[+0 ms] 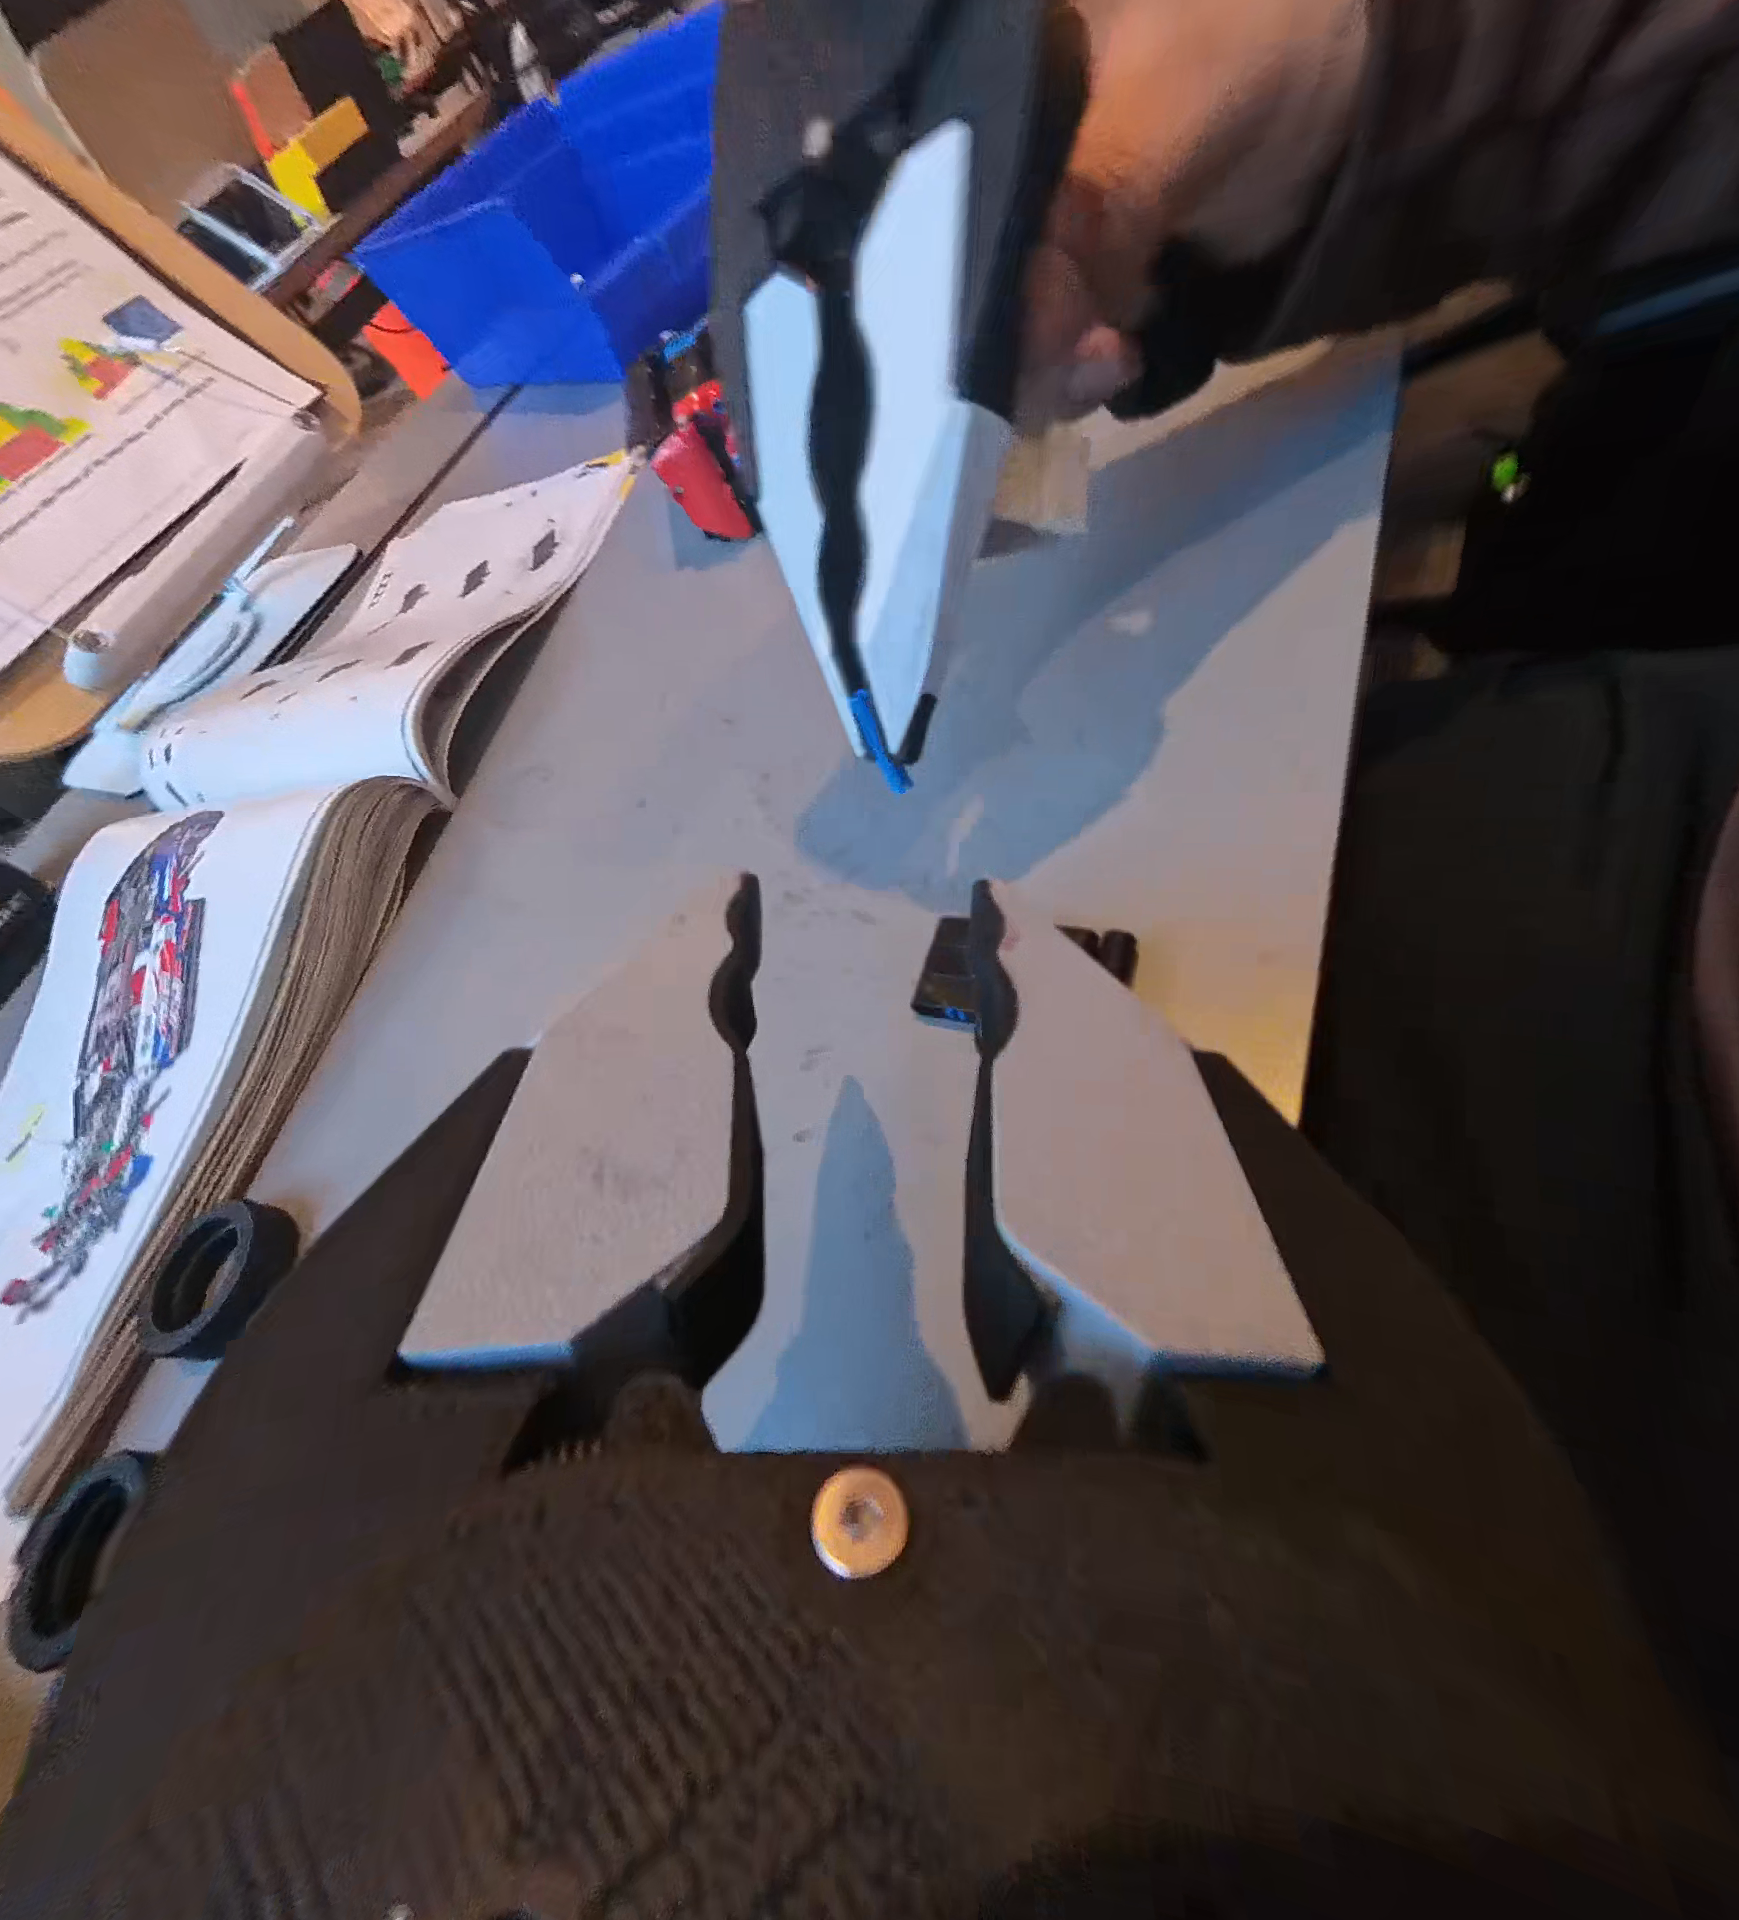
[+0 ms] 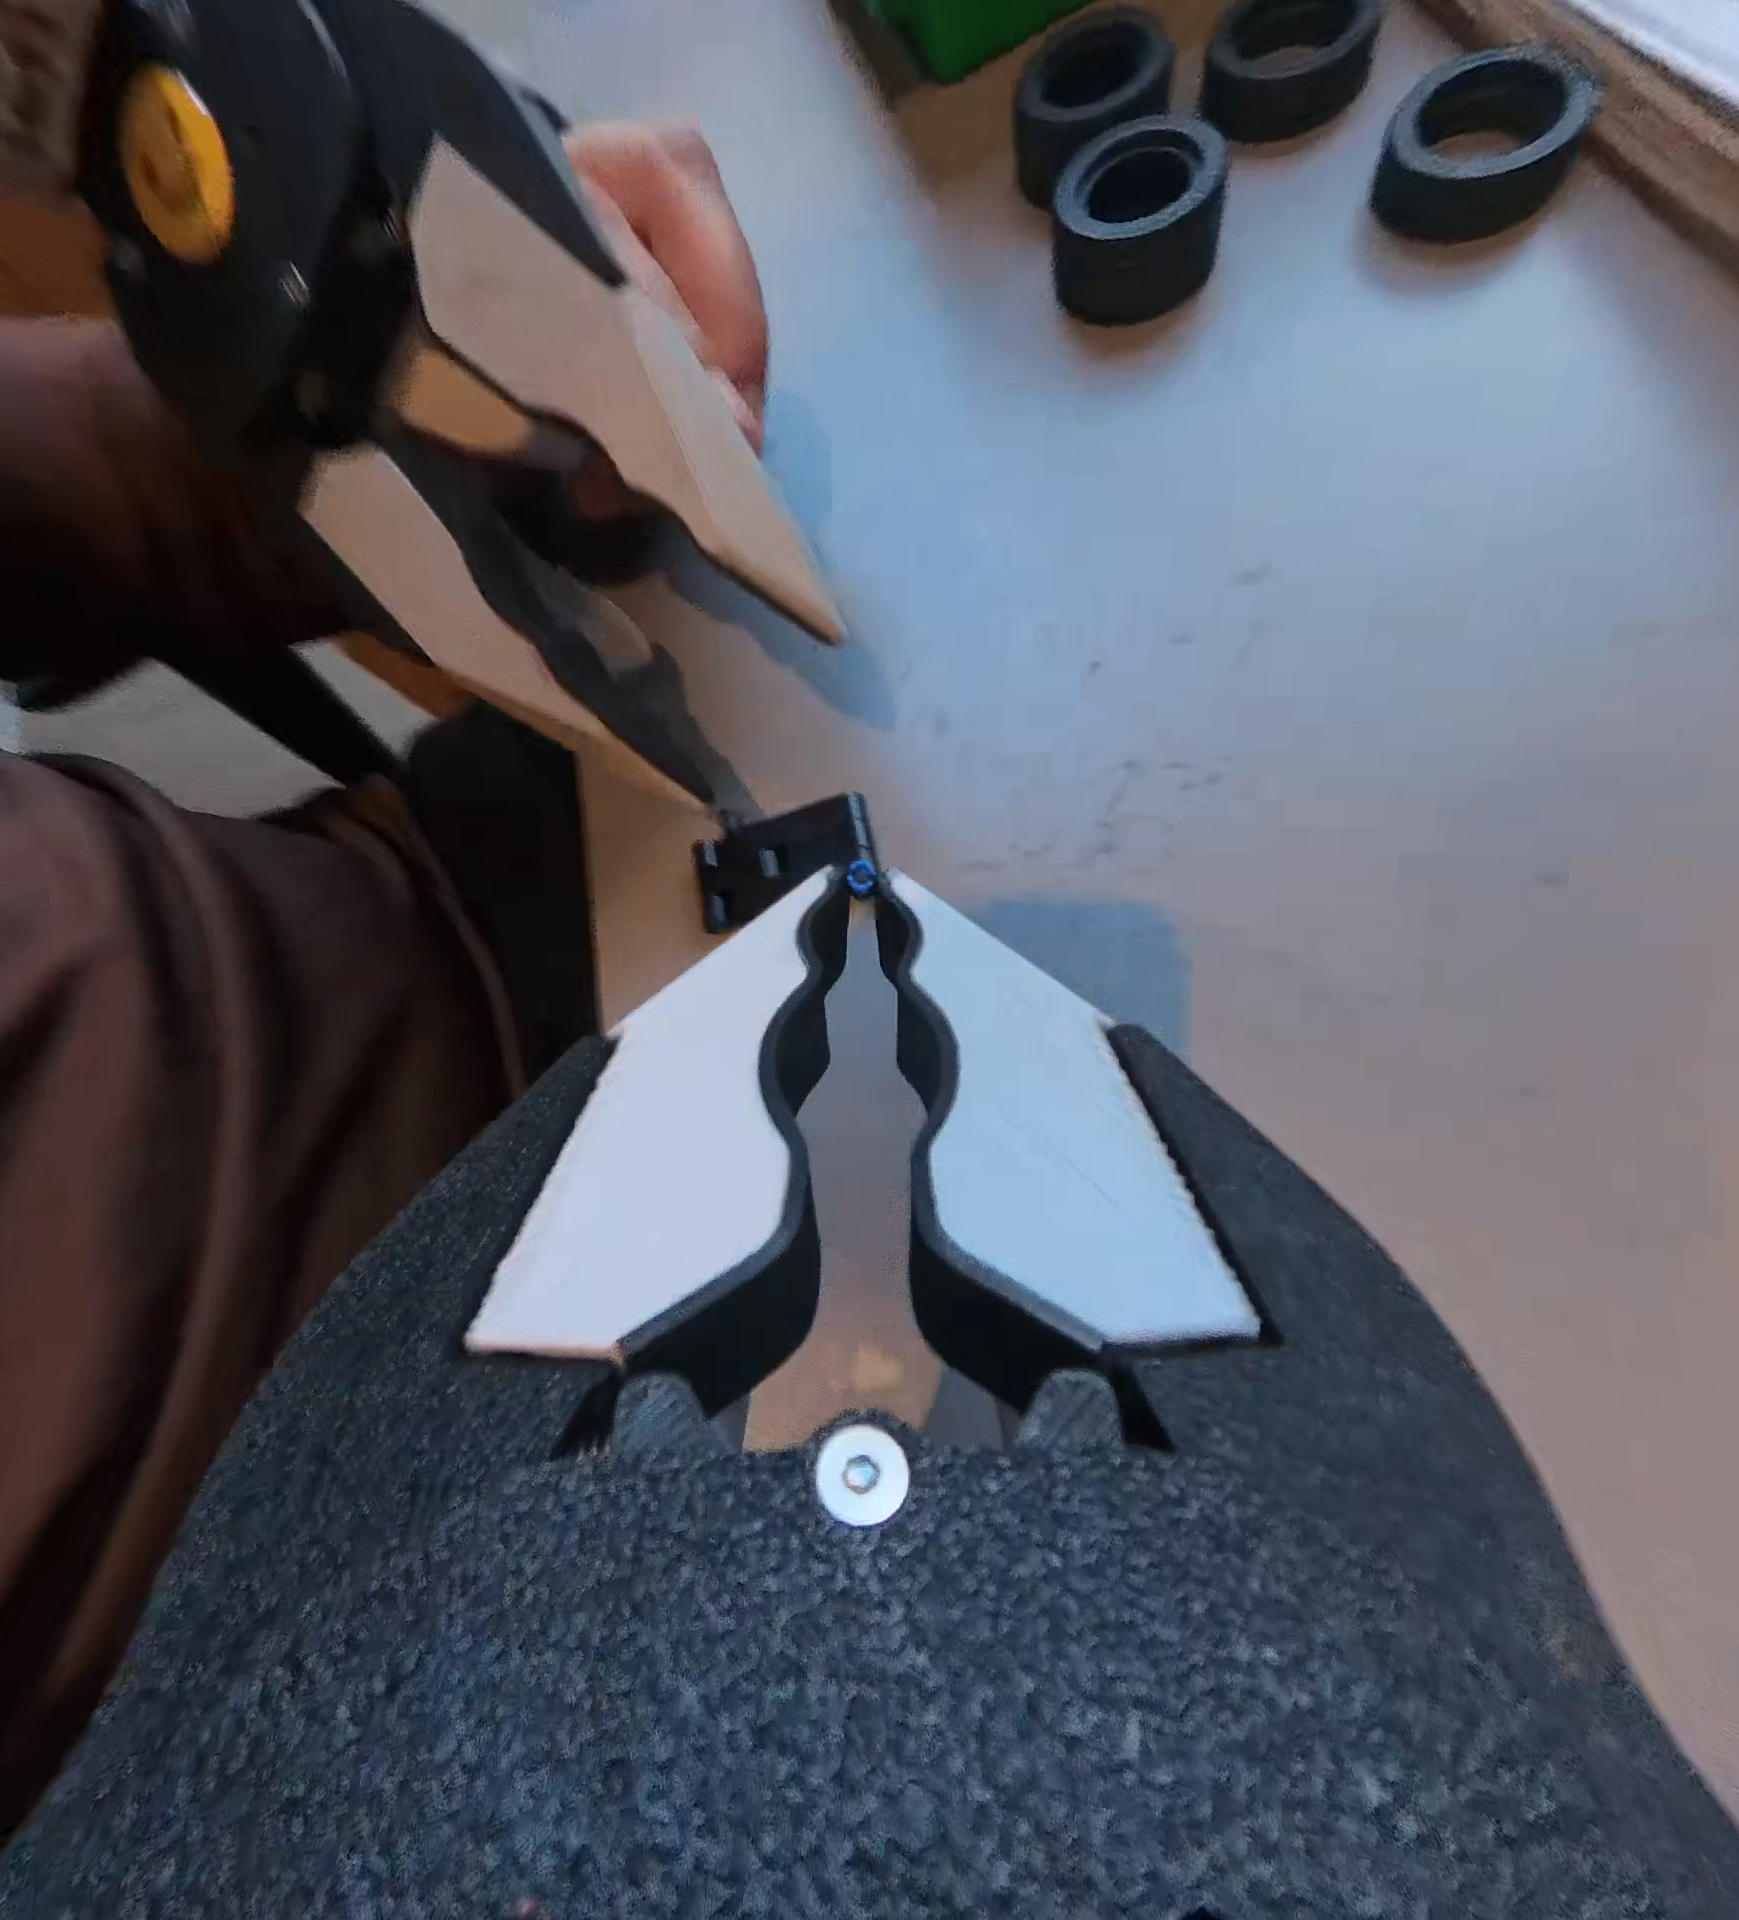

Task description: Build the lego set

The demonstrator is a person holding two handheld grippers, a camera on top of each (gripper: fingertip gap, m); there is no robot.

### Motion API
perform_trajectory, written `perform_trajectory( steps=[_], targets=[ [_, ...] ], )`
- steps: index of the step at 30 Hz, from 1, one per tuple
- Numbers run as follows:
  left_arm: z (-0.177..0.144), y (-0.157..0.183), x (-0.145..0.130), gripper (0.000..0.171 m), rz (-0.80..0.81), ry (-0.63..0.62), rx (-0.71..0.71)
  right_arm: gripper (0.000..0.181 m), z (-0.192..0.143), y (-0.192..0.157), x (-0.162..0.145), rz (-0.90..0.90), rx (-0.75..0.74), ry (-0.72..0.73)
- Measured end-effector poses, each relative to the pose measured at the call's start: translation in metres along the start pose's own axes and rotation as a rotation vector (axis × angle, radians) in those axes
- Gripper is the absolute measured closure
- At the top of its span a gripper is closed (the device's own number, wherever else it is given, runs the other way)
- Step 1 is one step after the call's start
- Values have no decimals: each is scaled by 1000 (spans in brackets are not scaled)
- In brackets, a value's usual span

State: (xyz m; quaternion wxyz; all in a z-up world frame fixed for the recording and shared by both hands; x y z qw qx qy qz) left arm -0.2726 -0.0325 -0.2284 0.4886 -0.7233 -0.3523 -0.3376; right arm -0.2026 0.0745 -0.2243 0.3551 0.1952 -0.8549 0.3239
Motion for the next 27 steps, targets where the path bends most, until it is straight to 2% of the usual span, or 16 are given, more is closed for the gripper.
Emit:
perform_trajectory(
  steps=[5, 11, 16, 23, 27],
  targets=[
    [2, 14, -1, 133, 145, 0, 20, 177, 10, -6, 2, 161, 233, 101],
    [2, 19, 7, 135, 172, 69, 52, 176, 11, -7, 6, 326, 470, 238],
    [3, 26, 10, 136, 218, 98, 55, 176, 18, -9, -2, 340, 495, 155],
    [-1, 36, 12, 134, 235, 126, -24, 176, 22, -16, -9, 333, 532, 69],
    [0, 44, 12, 139, 267, 116, -70, 176, 27, -21, -11, 318, 550, 21]
  ],
)
Point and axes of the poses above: each gripper's, where its closed fingertips meet, z out along the fingers, x out of its top, y = z × x across the jaws, the point moved 6 cm from there along -z, back along the fingers, and after that the axes turned 13 degrees about x, right-handed, at the moved point
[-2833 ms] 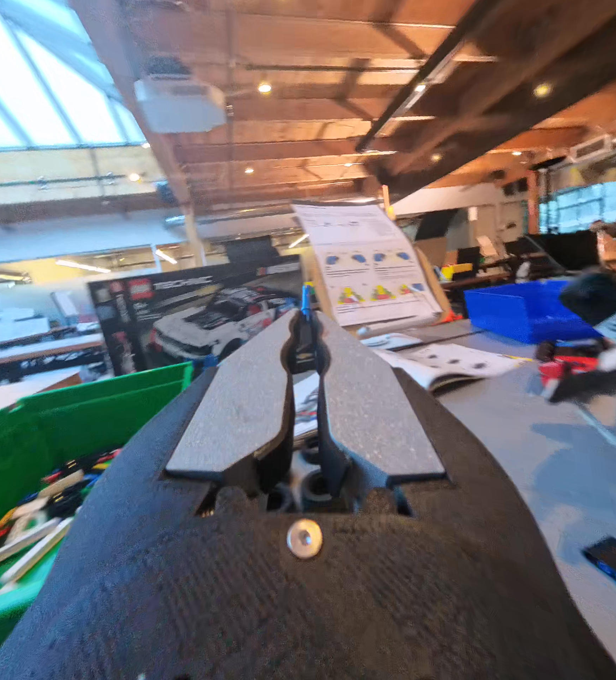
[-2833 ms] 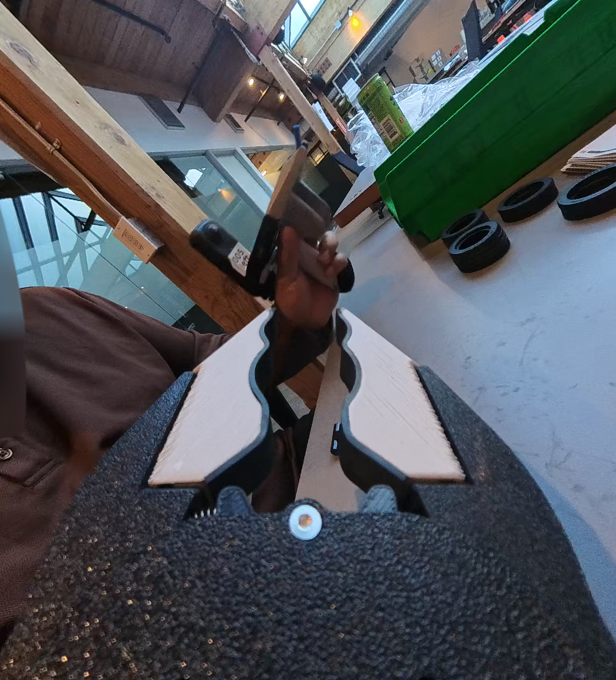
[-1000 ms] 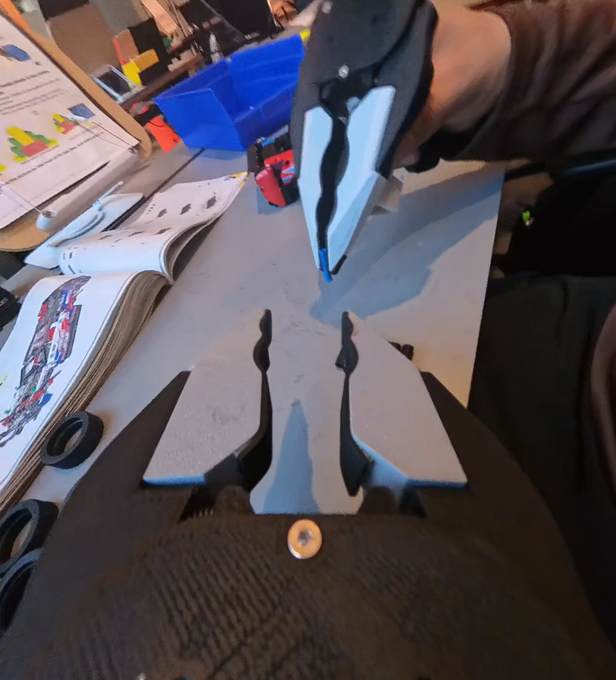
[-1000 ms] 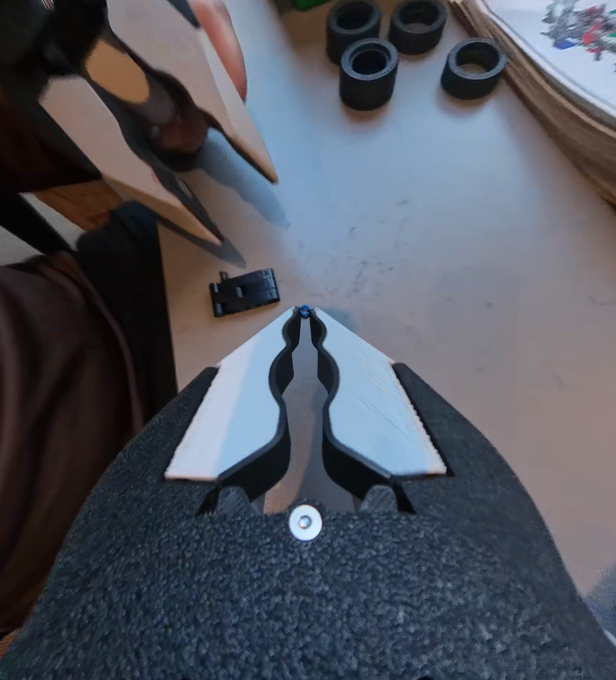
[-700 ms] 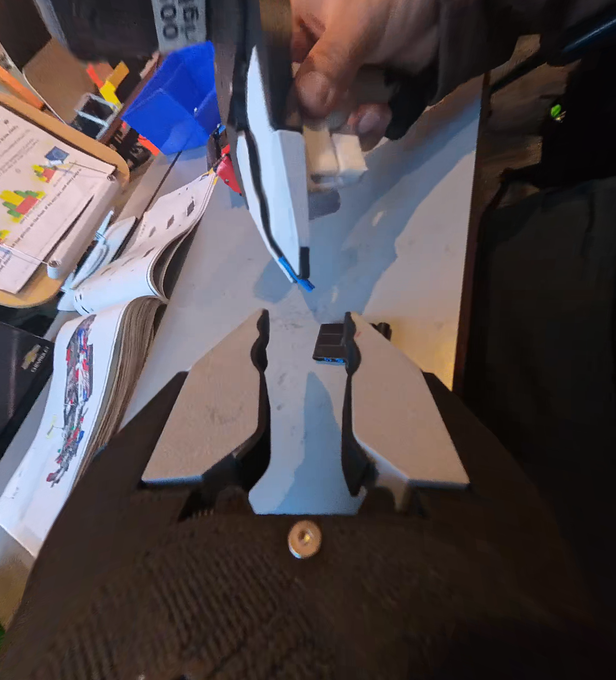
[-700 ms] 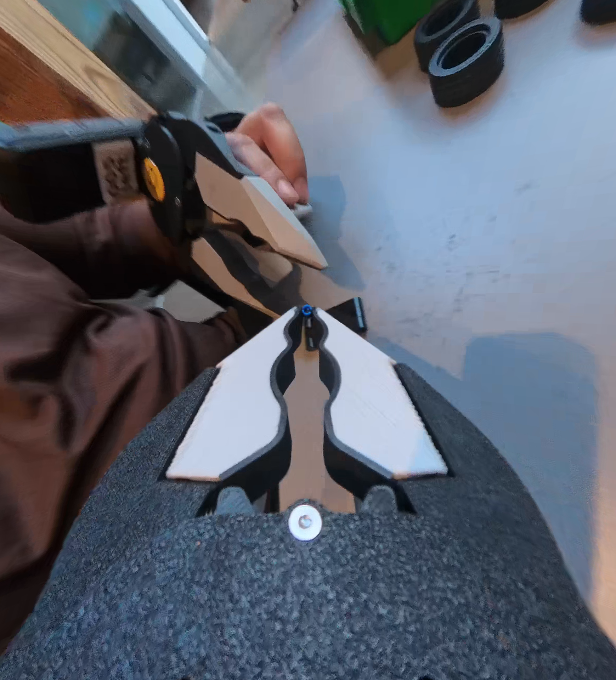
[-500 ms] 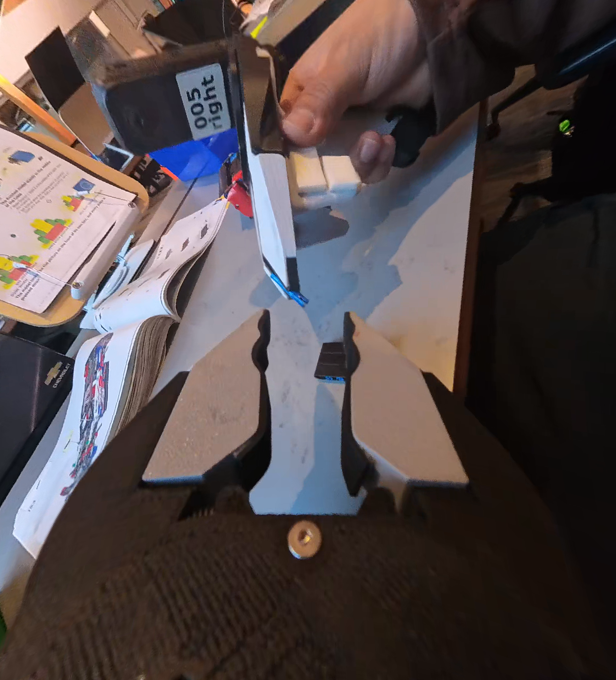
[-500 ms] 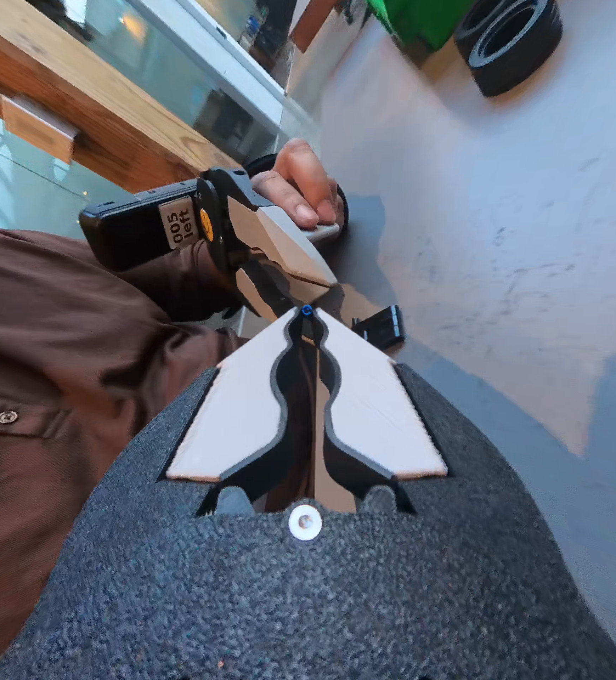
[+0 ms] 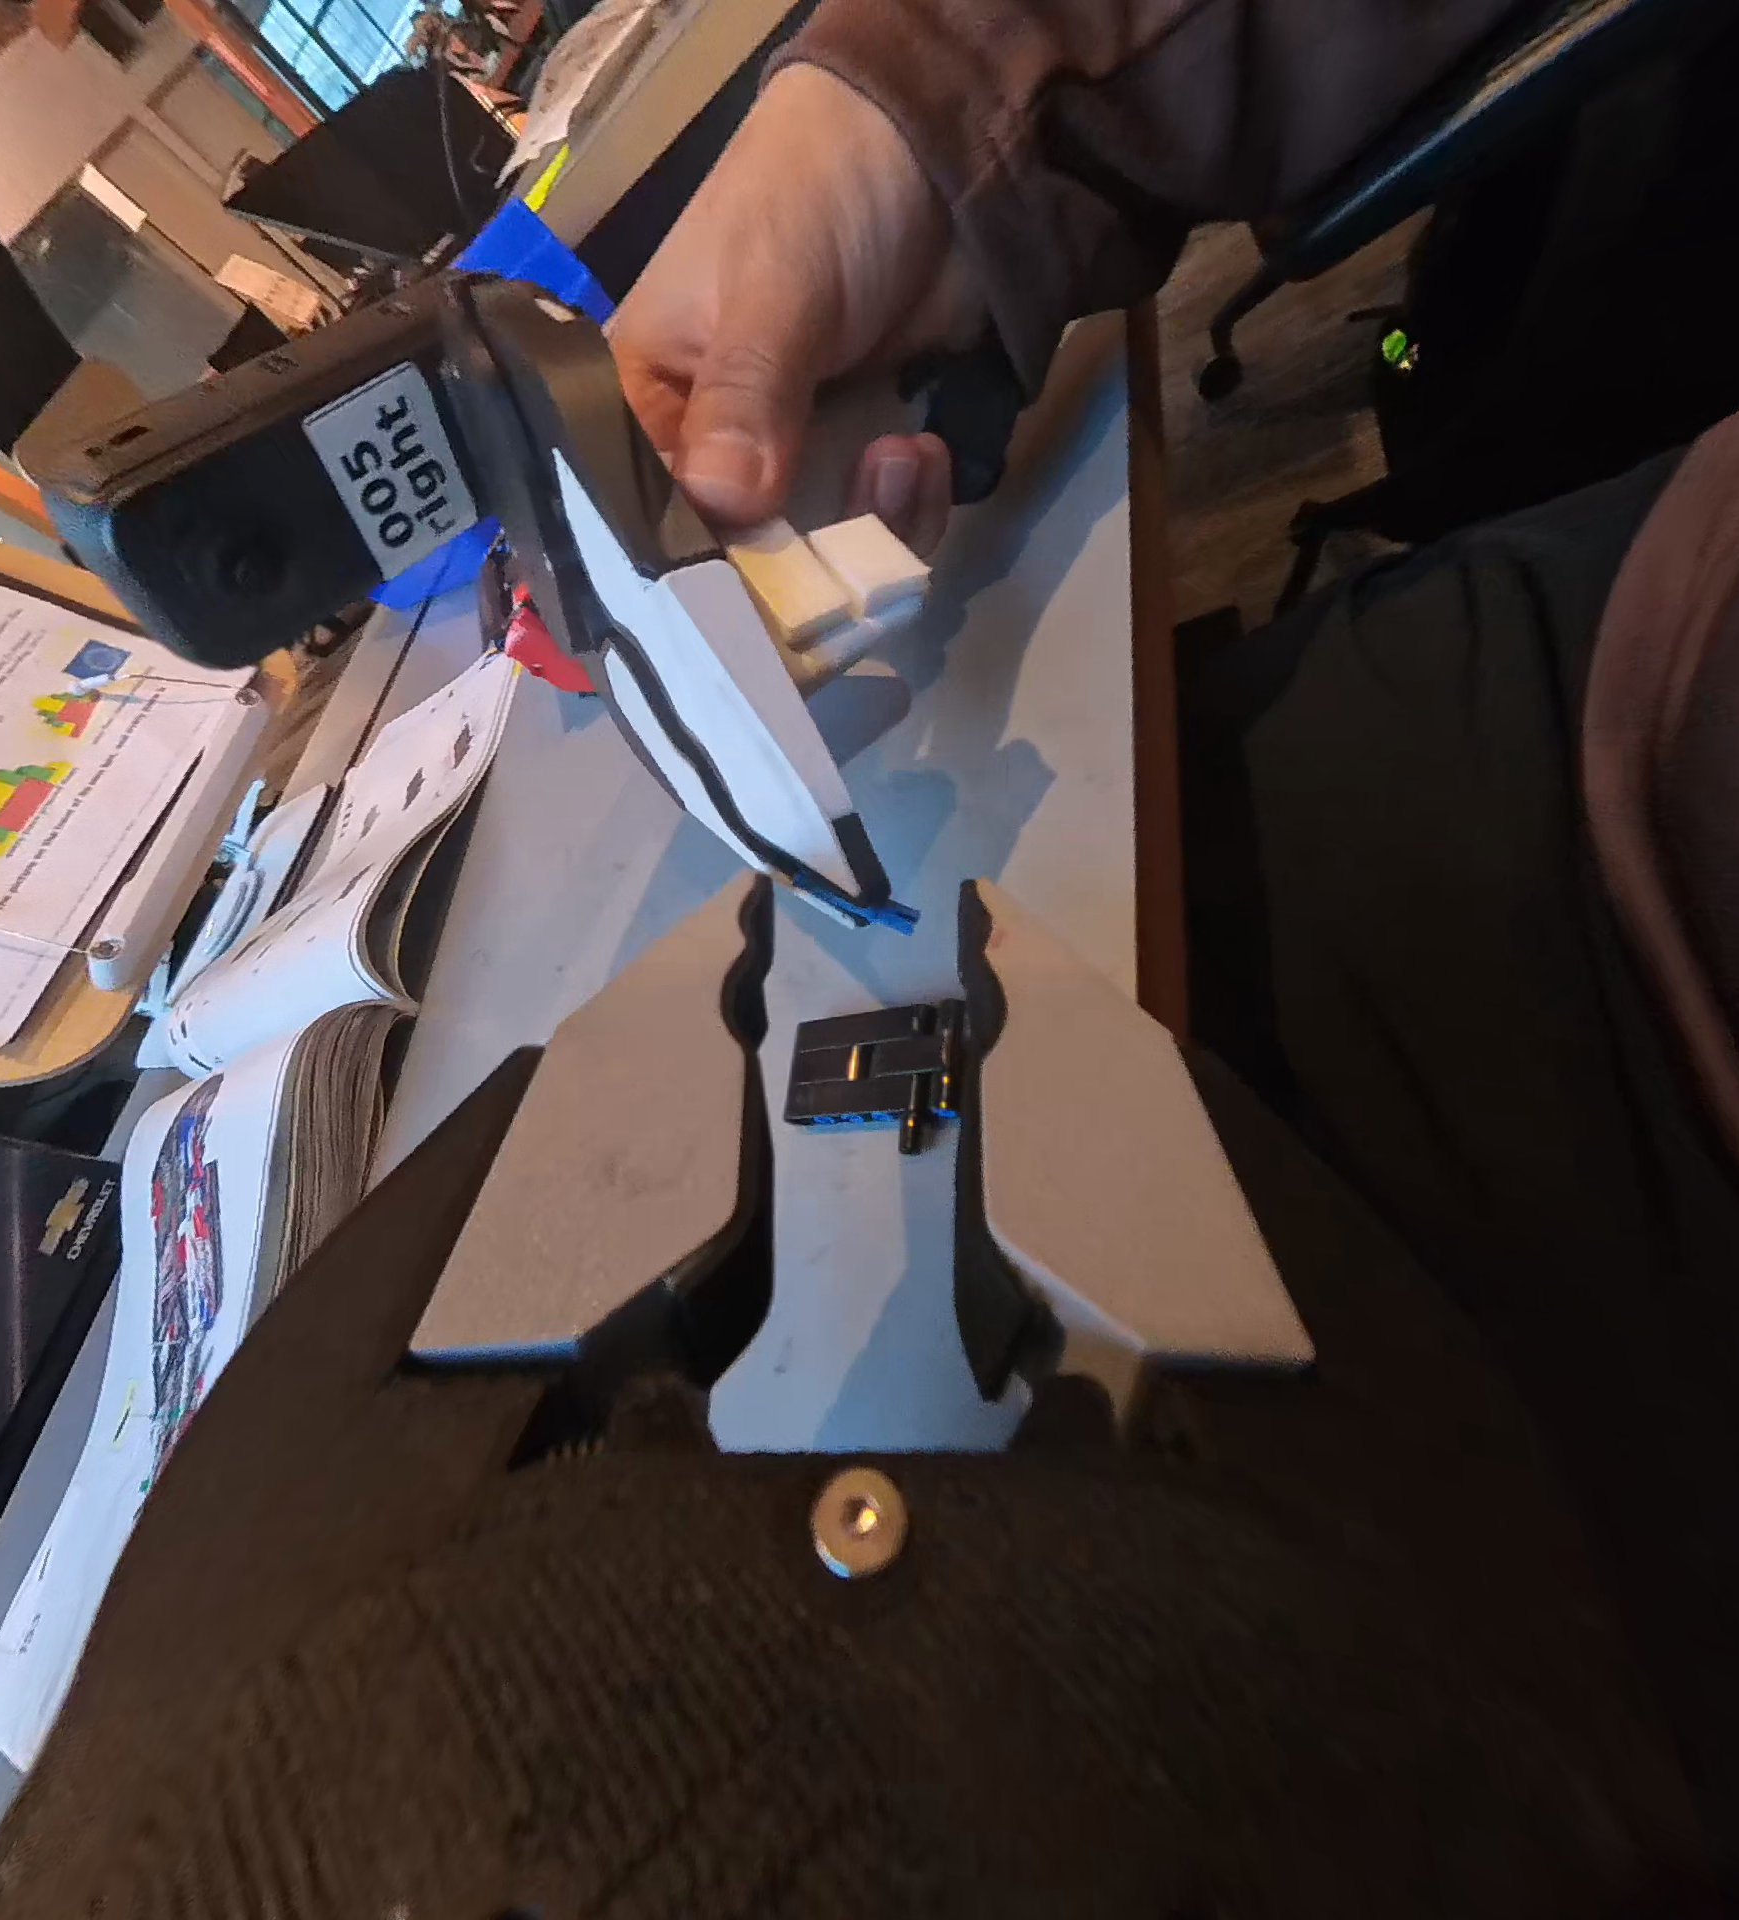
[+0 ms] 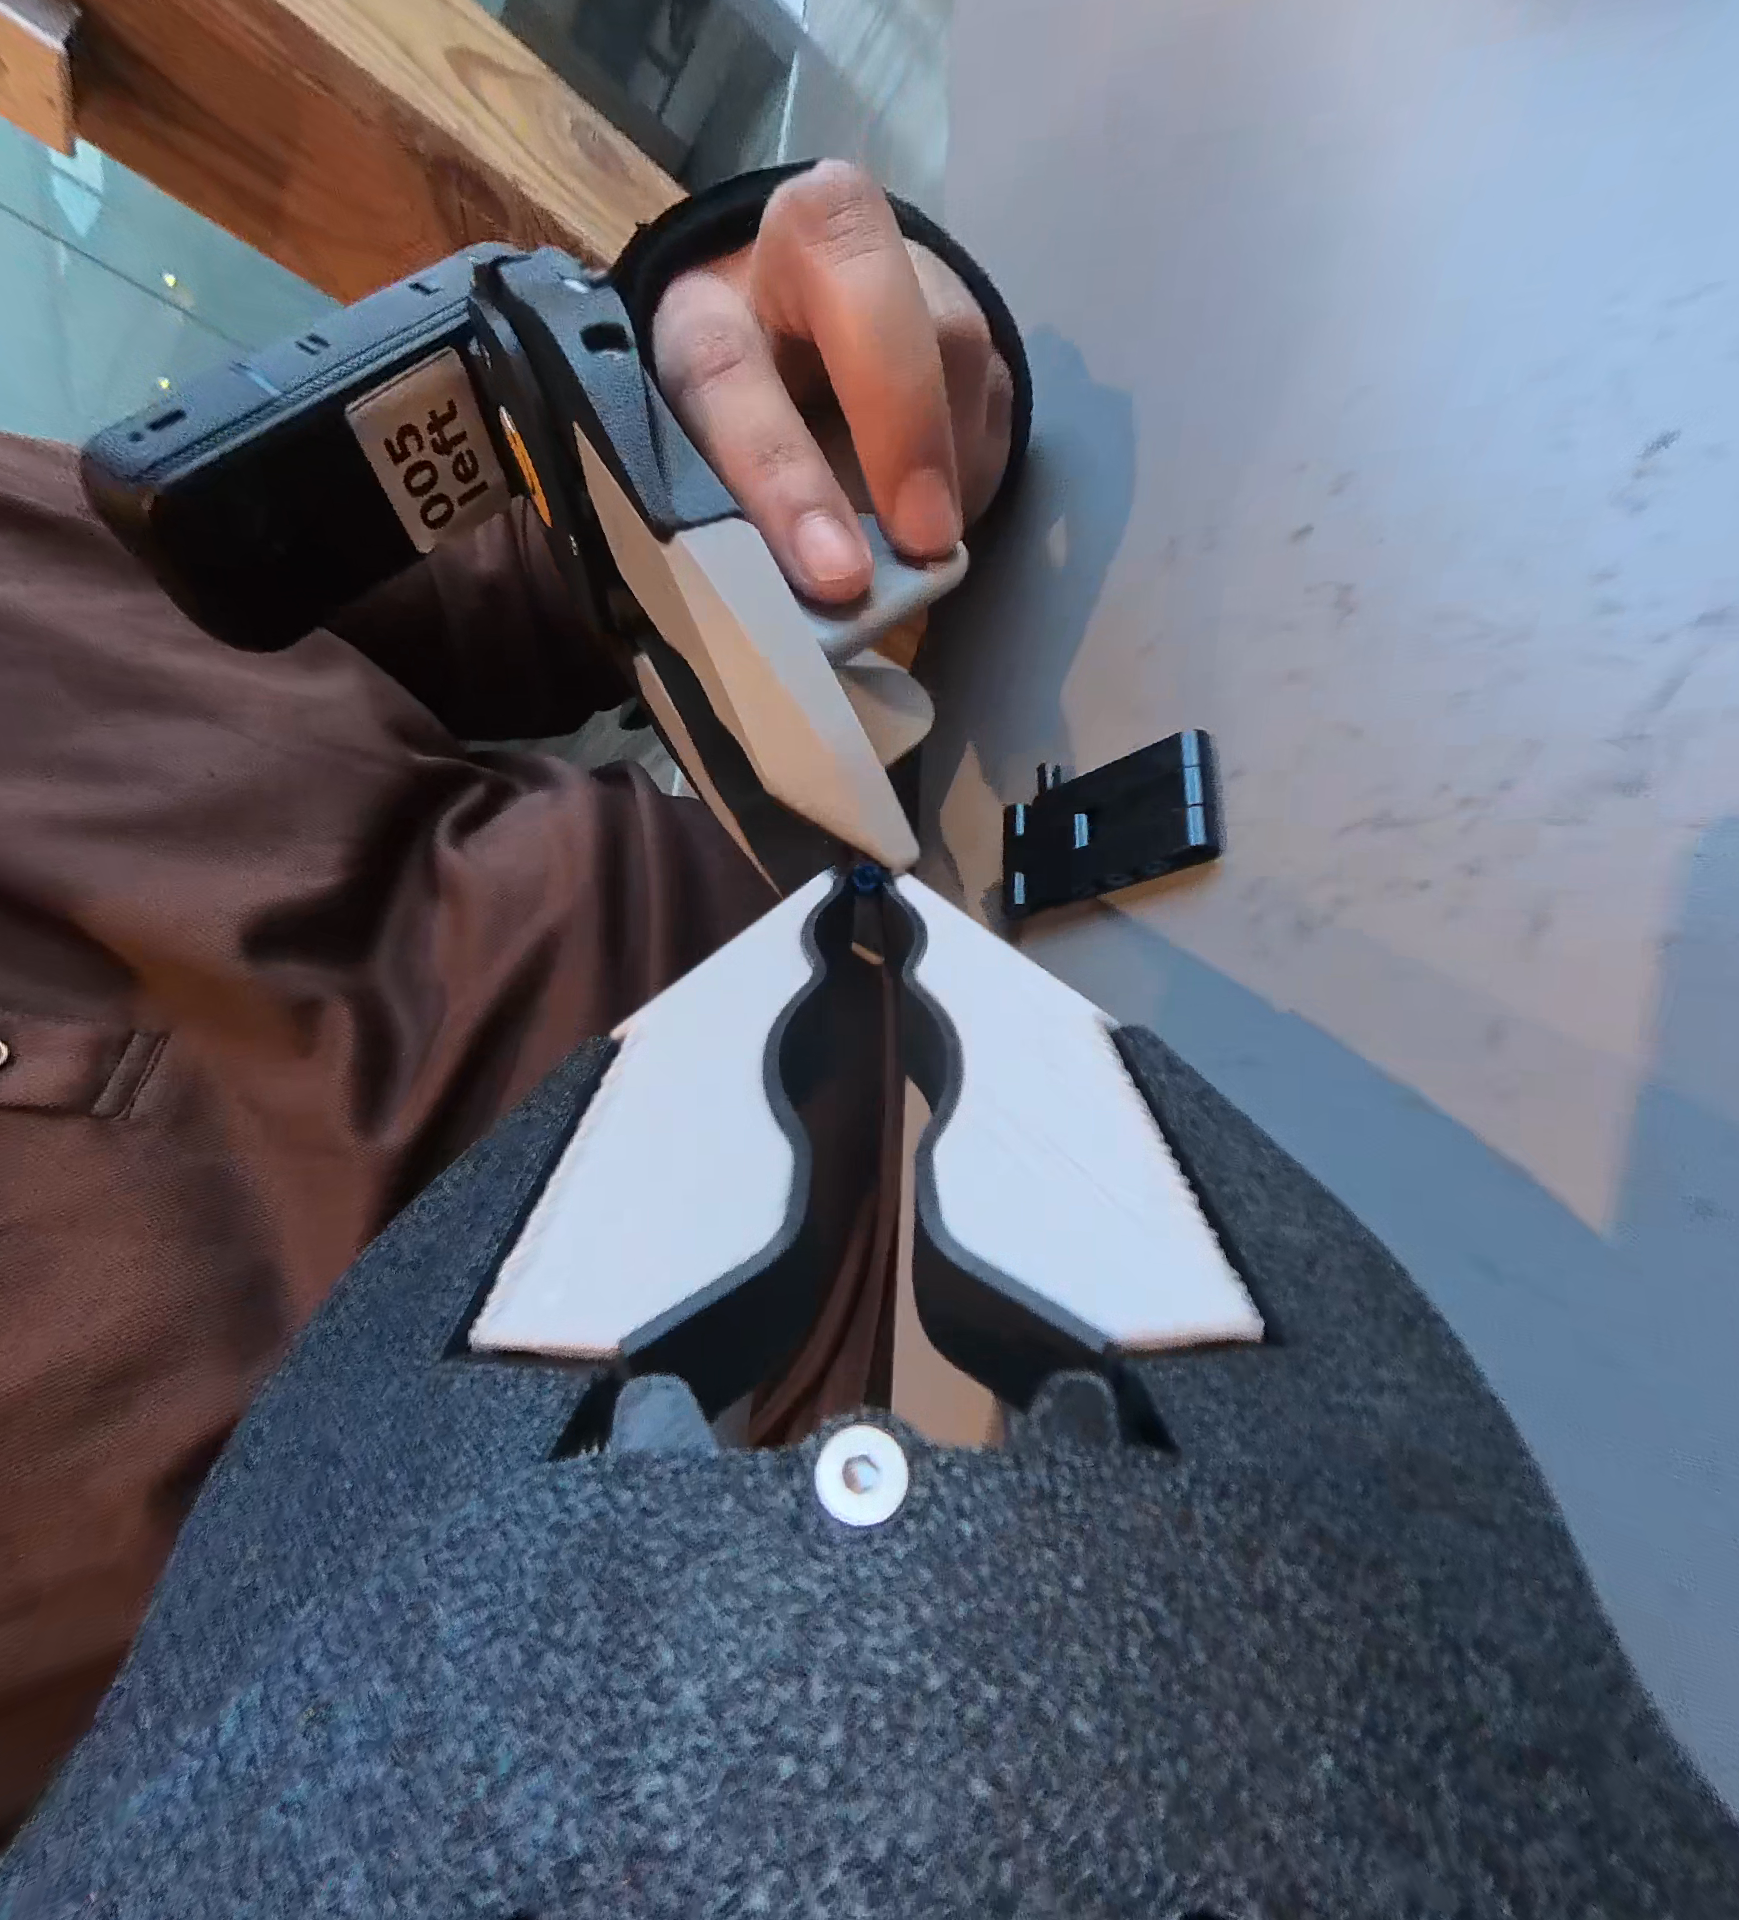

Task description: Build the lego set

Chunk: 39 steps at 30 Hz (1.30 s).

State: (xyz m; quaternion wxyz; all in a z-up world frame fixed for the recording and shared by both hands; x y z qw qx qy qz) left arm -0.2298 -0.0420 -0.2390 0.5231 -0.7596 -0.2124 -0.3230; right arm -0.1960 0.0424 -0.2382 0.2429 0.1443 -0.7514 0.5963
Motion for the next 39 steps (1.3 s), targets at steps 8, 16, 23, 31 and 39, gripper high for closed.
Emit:
perform_trajectory(
  steps=[8, 16, 23, 31, 39],
  targets=[
    [0, -1, 0, 150, -11, 1, -10, 177, 1, 3, -2, 33, 40, 9],
    [7, -27, 1, 150, -45, -33, 369, 175, -14, 5, 18, 23, 130, 273],
    [10, -37, 6, 150, -133, -104, 554, 176, -20, -3, 31, -151, -37, 343],
    [7, -22, -16, 110, -314, -272, 38, 176, -30, -2, 4, -205, -515, -56],
    [15, -18, -31, 95, -323, -394, -295, 176, -18, 9, -19, -248, -707, -321]
  ],
)
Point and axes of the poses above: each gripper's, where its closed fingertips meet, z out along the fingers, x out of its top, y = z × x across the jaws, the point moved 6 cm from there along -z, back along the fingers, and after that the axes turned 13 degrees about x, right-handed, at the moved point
